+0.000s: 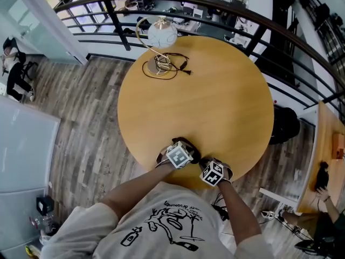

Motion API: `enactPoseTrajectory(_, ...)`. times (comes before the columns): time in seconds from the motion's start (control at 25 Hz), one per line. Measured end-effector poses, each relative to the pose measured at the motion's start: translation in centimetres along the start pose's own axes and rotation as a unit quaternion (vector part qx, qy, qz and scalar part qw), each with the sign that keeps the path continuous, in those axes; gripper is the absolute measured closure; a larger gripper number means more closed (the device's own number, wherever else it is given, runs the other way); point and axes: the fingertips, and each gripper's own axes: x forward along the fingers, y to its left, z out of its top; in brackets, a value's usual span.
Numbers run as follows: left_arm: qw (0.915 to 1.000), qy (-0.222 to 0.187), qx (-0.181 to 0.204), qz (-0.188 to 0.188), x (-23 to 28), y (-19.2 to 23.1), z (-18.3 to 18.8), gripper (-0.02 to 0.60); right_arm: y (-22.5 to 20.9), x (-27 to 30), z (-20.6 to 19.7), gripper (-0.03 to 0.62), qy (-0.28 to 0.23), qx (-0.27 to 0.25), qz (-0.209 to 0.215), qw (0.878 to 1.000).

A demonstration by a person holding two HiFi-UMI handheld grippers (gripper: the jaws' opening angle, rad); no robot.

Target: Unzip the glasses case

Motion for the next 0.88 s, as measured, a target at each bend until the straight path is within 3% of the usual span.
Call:
enactPoseTrajectory(0.28,0.9998,0.005,0.019,-0.003,-0.3,-0.6,-0.5,0.575,3.0,0.2,1.3,0.571,-0.008,-0.006,0.023,1.000)
enactPoseTrajectory(0.88,0.9991,0.001,0.041,-0.007,-0.5,-0.8,-1.3,0.575,1.1,0.8,1.0,0.572,0.013,-0.036,-0.016,0.999)
